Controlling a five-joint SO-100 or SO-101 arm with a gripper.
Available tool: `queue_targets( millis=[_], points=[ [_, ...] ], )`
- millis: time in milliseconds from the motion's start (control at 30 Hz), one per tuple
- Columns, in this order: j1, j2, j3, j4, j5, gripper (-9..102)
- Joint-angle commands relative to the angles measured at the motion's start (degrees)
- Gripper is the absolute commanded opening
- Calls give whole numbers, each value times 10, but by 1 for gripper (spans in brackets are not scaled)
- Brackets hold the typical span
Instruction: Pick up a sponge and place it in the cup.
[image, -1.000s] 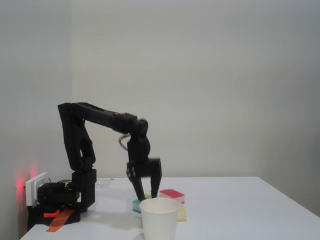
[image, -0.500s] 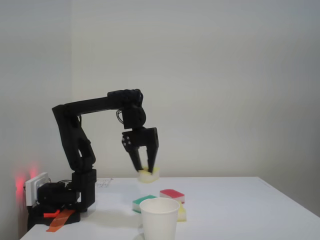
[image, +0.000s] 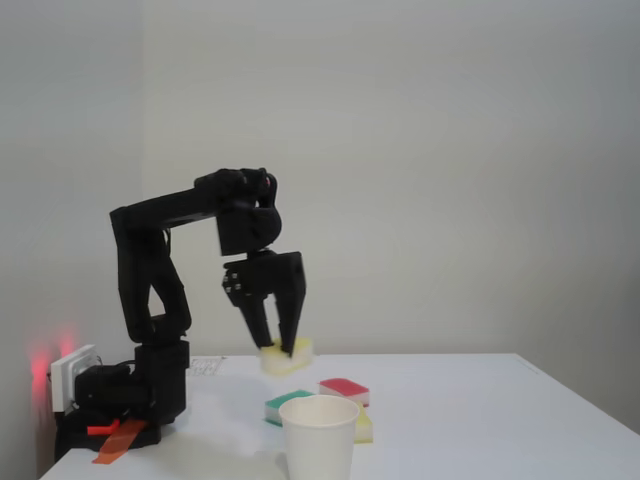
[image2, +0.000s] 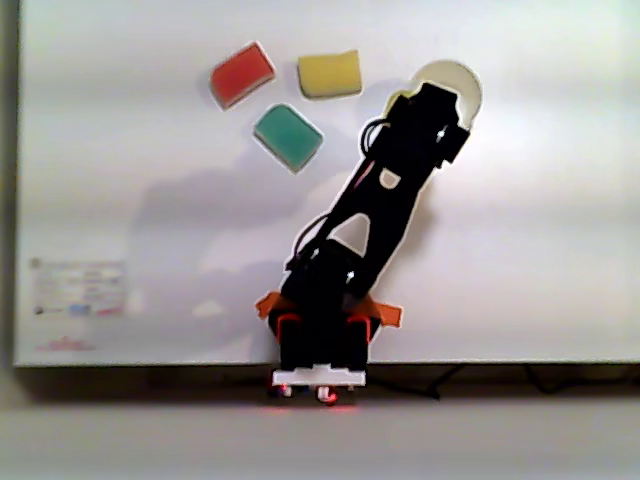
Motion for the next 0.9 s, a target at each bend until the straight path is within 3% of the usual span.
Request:
queue_targets(
  millis=[0, 233, 567, 767, 867],
  points=[
    [13, 5, -26, -3, -16, 0],
    [-5, -1, 14, -69, 30, 0],
    [-35, 0, -6, -85, 75, 0],
    [-36, -33, -94, -25, 80, 0],
    [-44, -36, -93, -37, 98, 0]
  ],
)
